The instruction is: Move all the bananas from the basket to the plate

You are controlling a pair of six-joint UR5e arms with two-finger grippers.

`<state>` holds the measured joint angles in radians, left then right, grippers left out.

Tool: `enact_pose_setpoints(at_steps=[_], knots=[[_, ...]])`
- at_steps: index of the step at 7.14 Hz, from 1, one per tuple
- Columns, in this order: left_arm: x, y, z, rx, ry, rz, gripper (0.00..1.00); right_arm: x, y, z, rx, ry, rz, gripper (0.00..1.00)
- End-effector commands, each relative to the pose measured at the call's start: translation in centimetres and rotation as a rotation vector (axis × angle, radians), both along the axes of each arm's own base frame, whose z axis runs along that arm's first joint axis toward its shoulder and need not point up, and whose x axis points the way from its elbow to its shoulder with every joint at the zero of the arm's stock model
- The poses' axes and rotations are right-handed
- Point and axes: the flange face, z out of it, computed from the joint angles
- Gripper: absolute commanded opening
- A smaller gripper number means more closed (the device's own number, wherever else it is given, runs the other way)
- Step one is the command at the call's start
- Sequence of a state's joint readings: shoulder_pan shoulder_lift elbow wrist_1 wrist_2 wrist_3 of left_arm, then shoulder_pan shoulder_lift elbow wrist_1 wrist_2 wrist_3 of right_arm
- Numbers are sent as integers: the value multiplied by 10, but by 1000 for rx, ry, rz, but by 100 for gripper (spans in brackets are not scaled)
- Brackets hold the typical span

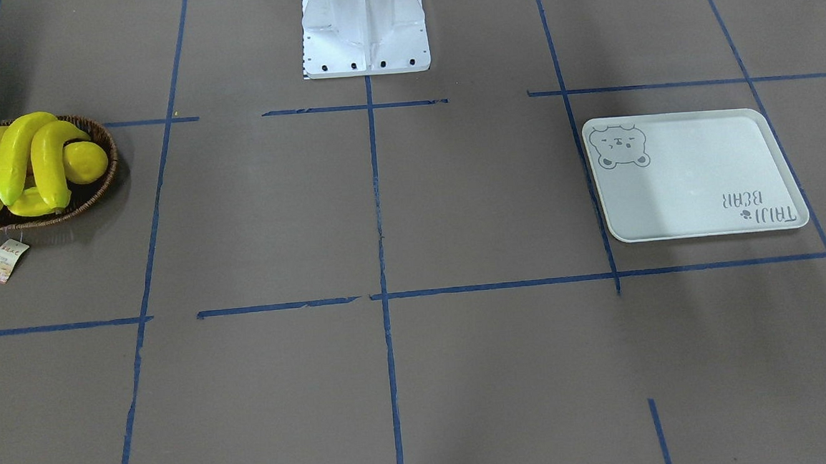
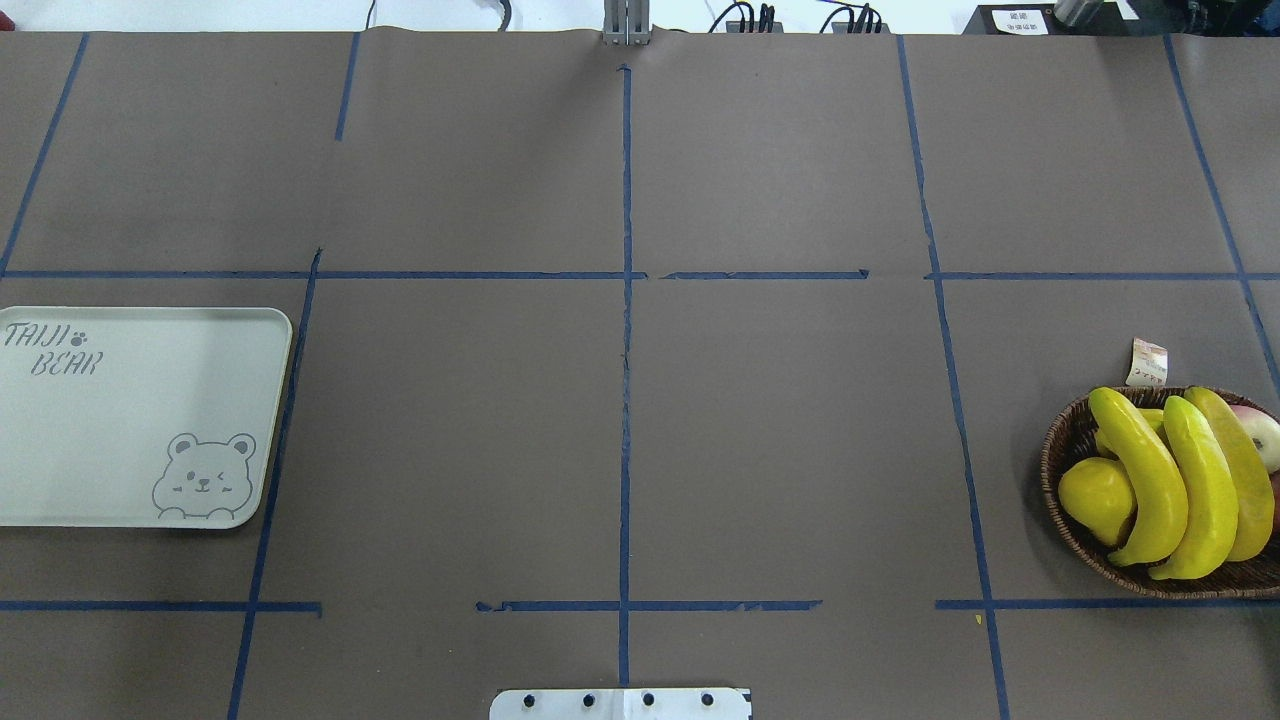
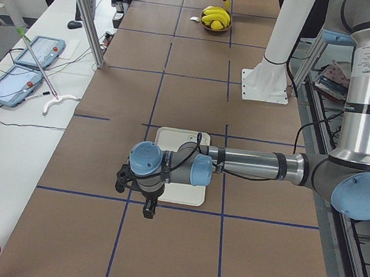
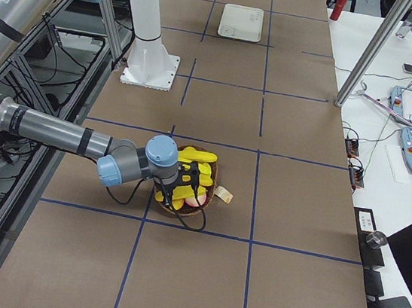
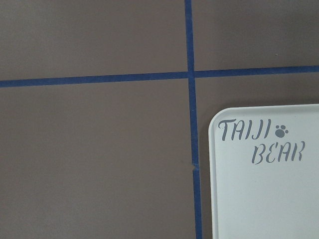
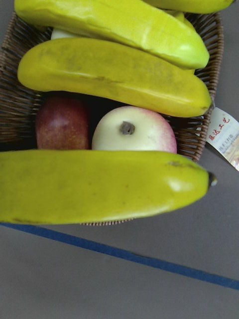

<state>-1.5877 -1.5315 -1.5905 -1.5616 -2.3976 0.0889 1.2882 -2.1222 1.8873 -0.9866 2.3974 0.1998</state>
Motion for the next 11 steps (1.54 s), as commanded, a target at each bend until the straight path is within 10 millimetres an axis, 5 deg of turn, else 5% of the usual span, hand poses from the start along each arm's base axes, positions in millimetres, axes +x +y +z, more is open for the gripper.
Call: enact_pose_setpoints(at_steps=[1, 3, 6, 7, 9, 11], knots=[[0, 0, 0, 0, 0, 0, 100, 24, -2, -22, 8, -61, 54, 0], [-1, 0, 0, 1, 0, 0, 100, 39, -8, -60, -9, -32, 59, 0], [0, 1, 0, -1, 0, -1, 100, 99, -77, -107, 26, -1, 92, 0], [0, 1, -1, 3, 1, 0, 100, 98, -102, -129, 31, 1, 85, 0], [0, -2, -13, 27, 1, 0, 100, 72, -171, -202, 74, -7, 28, 1], [2, -16, -32, 97, 26, -3, 100, -11, -219, -287, 62, -50, -45, 1]])
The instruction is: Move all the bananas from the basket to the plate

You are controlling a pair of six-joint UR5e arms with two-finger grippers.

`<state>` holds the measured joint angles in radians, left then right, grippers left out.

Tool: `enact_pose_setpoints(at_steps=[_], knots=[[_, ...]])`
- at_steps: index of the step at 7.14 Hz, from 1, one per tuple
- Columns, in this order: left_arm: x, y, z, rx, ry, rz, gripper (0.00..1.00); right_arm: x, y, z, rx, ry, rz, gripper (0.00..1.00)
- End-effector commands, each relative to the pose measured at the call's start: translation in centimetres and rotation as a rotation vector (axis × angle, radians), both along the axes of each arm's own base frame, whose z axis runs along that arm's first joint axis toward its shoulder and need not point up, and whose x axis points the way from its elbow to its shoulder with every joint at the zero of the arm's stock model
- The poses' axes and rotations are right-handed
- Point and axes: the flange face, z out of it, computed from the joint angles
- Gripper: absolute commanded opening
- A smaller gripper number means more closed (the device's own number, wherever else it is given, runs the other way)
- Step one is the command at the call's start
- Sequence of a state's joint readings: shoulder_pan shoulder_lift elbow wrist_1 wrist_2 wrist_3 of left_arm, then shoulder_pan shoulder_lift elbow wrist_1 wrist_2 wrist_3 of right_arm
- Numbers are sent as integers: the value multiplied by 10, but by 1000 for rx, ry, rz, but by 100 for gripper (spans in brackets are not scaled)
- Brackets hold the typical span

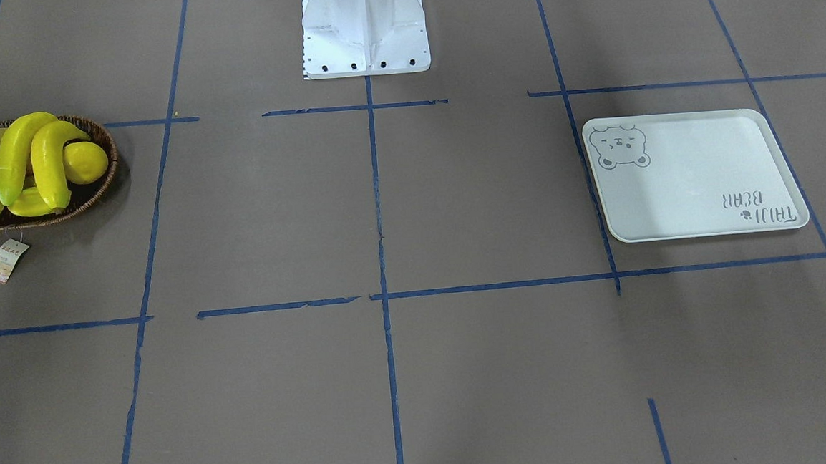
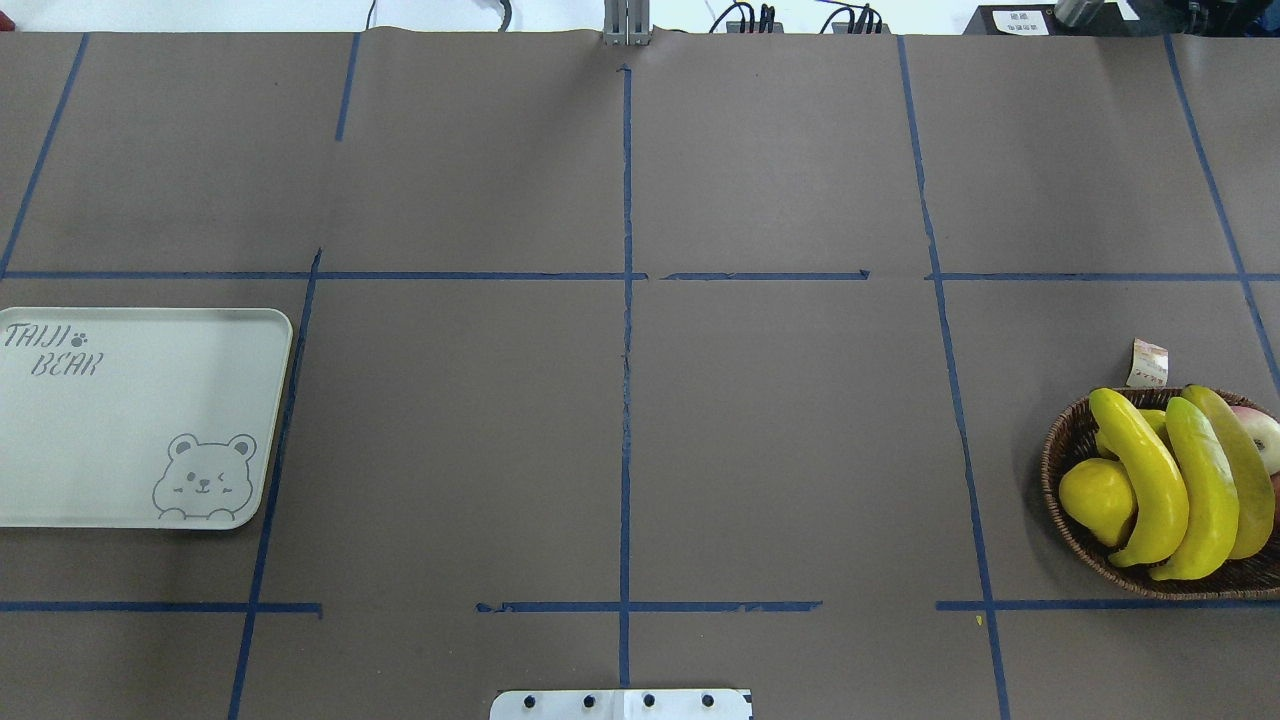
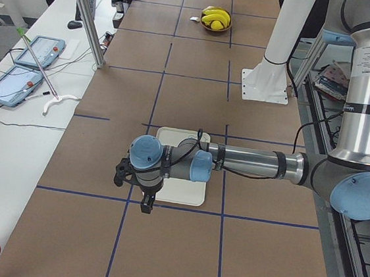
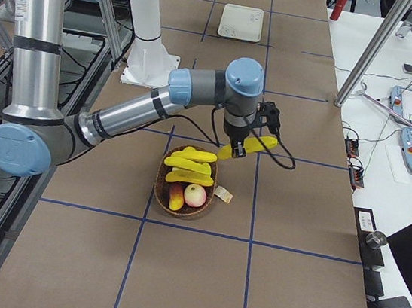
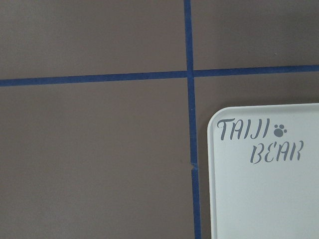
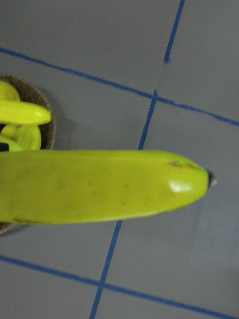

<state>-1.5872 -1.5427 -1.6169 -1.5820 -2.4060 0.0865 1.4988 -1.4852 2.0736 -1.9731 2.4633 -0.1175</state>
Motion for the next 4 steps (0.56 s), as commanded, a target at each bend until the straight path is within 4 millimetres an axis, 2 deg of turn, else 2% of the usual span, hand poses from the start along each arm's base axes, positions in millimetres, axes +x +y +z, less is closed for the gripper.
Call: enact_pose_setpoints(at_steps=[1, 2, 3, 4], knots=[[9, -21, -33, 33, 93, -46, 100, -102, -31, -94, -70, -74, -45, 2], [28, -34, -56, 43, 157, -67, 100, -150, -30, -134, -110, -97, -55, 2], [51, -43, -74, 48, 179, -86, 100, -188, -24, -166, -149, -112, -64, 2], [86, -56, -101, 46, 215, -109, 100, -227, -13, -196, -164, -148, -72, 2]])
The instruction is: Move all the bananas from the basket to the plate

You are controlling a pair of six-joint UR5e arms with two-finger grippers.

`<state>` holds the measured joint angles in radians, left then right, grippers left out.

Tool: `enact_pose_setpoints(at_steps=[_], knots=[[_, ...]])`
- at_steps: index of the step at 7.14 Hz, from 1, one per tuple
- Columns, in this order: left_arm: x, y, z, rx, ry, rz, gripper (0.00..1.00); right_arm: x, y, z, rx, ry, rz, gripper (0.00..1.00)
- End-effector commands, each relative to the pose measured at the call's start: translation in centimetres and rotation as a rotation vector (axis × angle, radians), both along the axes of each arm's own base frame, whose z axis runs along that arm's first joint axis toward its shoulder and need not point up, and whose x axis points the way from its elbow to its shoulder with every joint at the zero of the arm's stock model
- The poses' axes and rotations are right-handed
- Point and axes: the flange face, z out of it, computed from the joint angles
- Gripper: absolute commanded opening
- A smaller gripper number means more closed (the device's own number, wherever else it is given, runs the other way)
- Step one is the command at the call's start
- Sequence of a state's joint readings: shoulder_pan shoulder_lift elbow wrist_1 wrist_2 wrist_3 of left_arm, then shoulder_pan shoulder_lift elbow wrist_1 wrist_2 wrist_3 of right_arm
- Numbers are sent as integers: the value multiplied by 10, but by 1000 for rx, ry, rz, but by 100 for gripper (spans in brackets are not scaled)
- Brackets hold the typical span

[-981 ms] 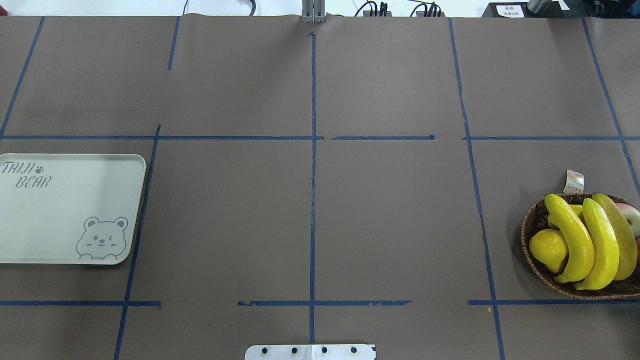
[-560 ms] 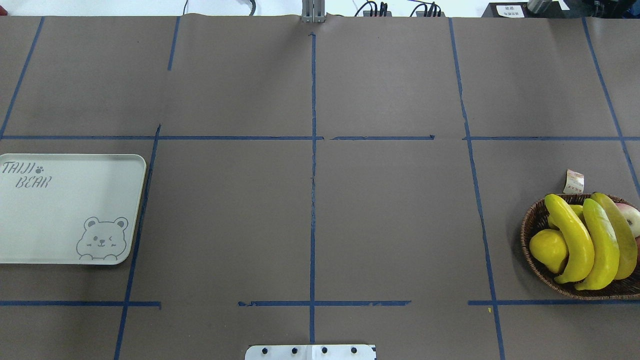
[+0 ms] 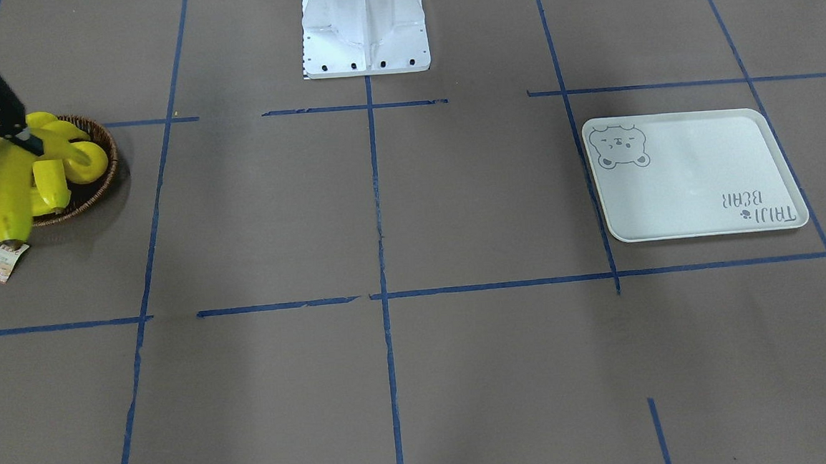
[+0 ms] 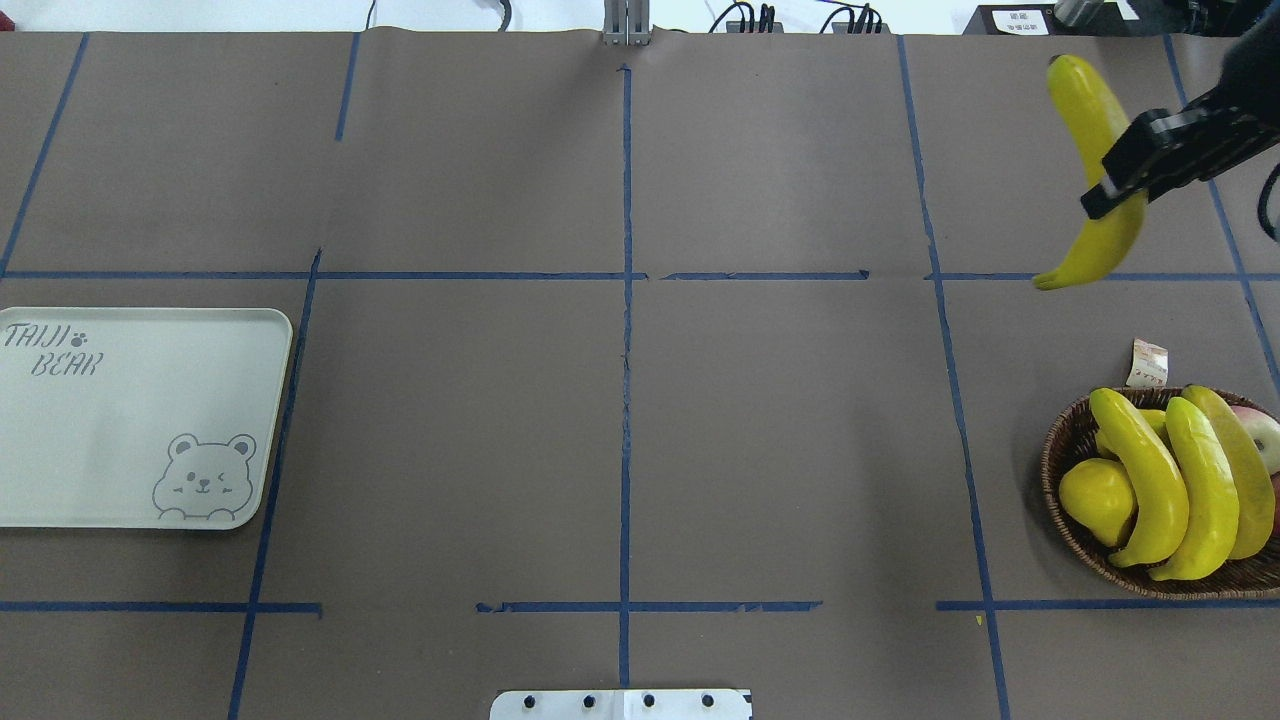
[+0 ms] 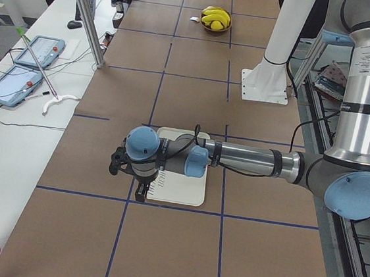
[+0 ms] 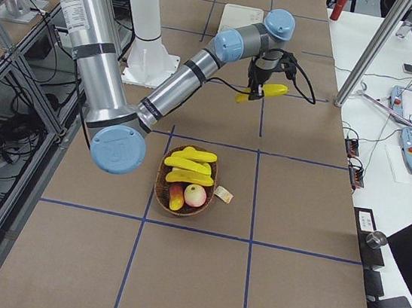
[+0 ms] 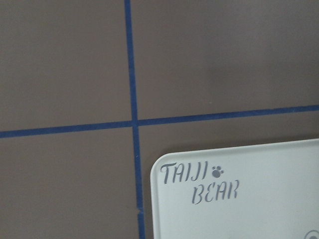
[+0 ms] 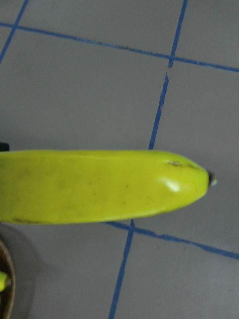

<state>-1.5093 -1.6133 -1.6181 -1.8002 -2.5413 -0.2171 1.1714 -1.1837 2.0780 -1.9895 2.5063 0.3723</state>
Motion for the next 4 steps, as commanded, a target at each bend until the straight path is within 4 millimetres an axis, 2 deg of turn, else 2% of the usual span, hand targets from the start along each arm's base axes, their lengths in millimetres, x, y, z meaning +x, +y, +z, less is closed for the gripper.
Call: enact_pose_setpoints(at_steps=[1, 2, 3, 4], knots=[[79, -26, -65, -12, 102, -44, 100, -81, 27, -60, -60, -93, 15, 2], [138, -39, -110, -8, 173, -34, 99, -114, 45, -75, -79, -142, 60, 2], [204, -35, -158, -60, 250, -6, 99, -149, 66, -86, -101, -173, 90, 2], [215, -43, -200, -77, 319, -52, 99, -180, 86, -109, -105, -207, 128, 3]])
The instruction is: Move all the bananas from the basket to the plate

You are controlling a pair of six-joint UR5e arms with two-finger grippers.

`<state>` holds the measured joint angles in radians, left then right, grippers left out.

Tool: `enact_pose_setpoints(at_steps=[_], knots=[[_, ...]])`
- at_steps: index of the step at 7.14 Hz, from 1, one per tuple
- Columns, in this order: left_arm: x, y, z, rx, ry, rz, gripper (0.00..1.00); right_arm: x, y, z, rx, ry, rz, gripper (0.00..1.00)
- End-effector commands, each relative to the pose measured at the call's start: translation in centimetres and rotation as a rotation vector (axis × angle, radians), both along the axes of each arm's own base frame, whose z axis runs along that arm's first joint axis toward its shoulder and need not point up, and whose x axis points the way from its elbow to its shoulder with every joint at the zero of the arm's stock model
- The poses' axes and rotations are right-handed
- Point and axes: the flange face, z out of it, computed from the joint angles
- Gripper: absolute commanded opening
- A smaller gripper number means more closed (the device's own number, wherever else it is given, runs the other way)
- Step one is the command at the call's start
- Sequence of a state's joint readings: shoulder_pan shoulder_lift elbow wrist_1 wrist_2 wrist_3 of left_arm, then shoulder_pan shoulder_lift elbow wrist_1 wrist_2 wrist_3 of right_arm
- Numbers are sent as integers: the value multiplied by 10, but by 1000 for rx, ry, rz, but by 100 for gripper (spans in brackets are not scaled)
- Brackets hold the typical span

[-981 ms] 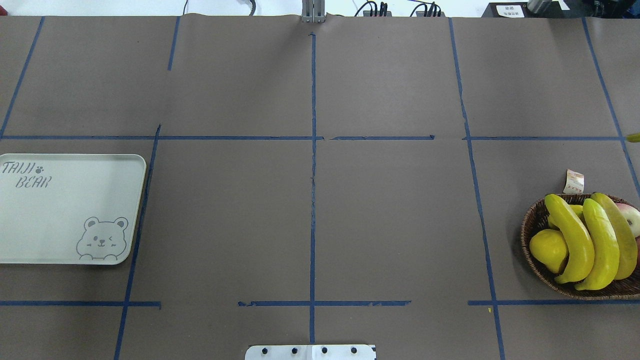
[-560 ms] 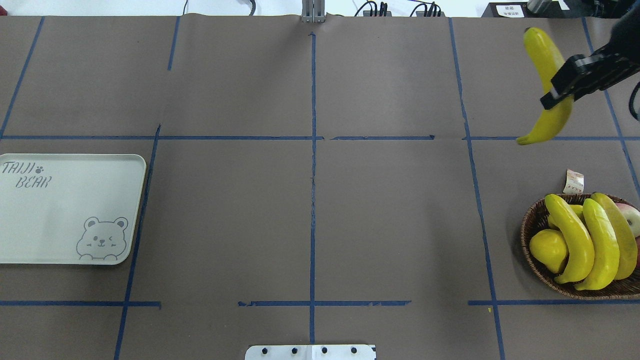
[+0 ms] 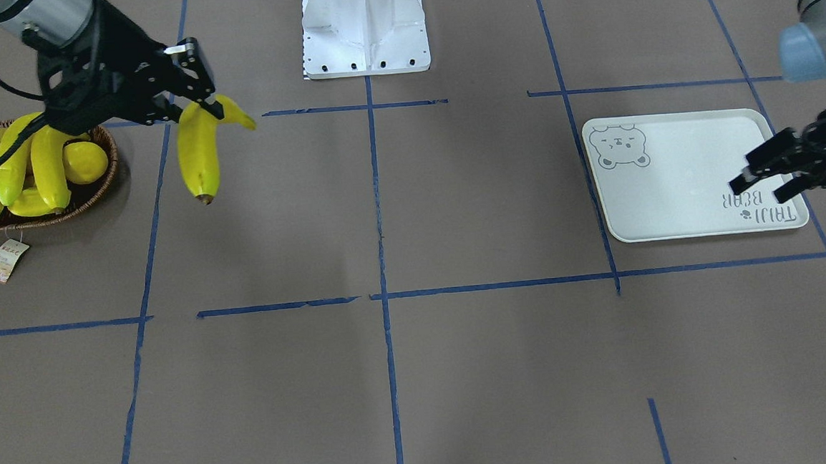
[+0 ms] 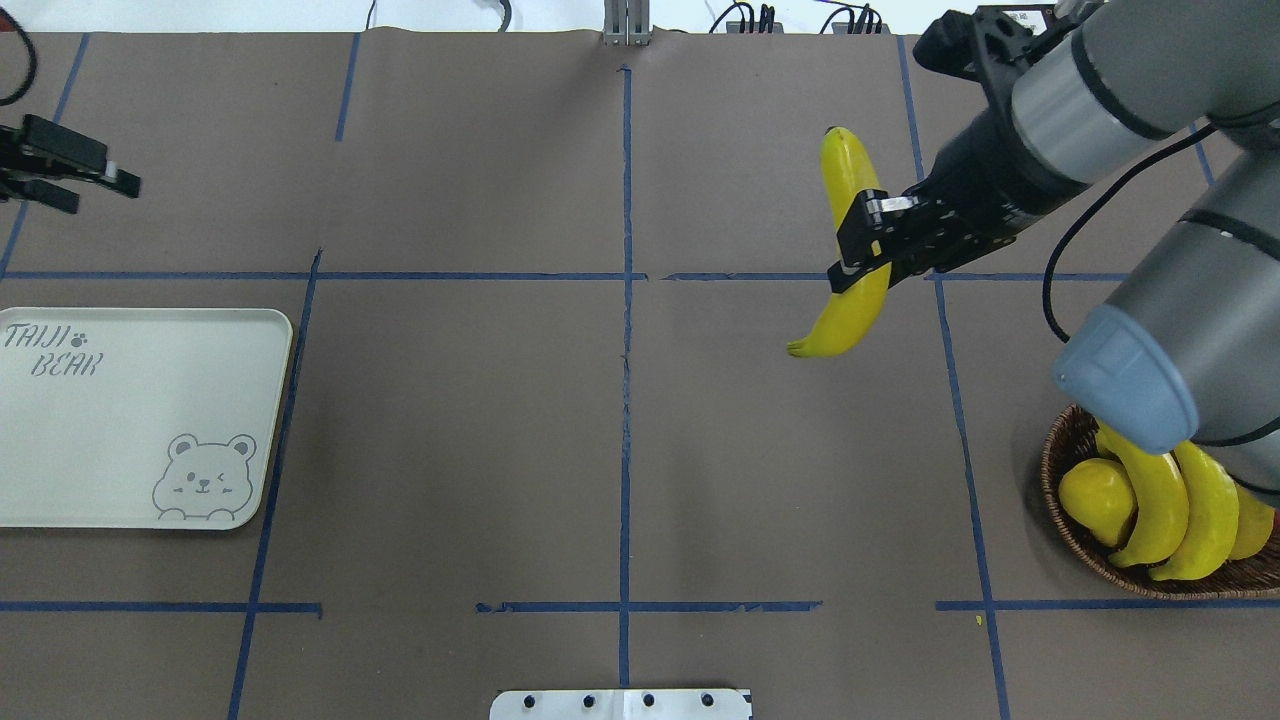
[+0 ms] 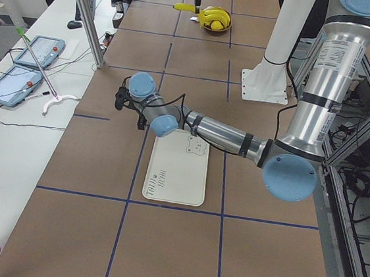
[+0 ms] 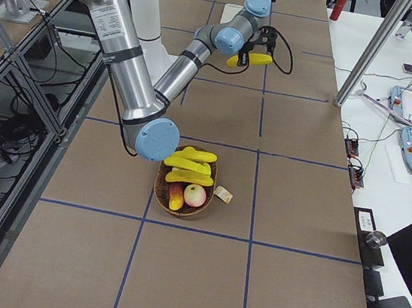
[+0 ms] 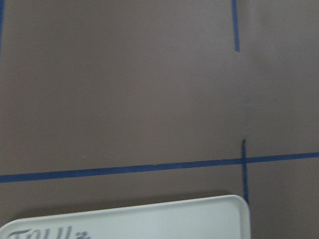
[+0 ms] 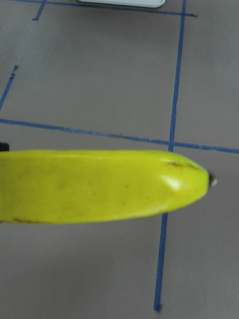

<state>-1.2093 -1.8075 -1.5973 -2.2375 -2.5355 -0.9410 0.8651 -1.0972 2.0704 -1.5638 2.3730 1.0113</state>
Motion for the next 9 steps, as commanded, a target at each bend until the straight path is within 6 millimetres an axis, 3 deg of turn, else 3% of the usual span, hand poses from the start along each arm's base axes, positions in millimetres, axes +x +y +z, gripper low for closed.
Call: enact_pose_setpoints(at_steps=[1, 2, 3, 4, 6, 8, 9], knots=[[61, 4, -85, -34, 154, -20, 98, -63, 43, -39, -27, -69, 67, 3], [94, 22, -105, -52, 220, -64, 98, -83, 58, -52, -16, -77, 81, 3], [143, 53, -143, -114, 361, -119, 98, -95, 67, -60, -8, -83, 82, 3], [163, 68, -181, -187, 486, -139, 97, -98, 71, -63, -6, -88, 74, 3], [176, 82, -239, -213, 576, -90, 98, -106, 81, -67, -3, -94, 48, 2], [214, 109, -264, -202, 597, -3, 97, -118, 97, -75, 4, -112, 10, 2], [219, 115, -282, -185, 618, 19, 96, -118, 98, -76, 6, -116, 6, 3]])
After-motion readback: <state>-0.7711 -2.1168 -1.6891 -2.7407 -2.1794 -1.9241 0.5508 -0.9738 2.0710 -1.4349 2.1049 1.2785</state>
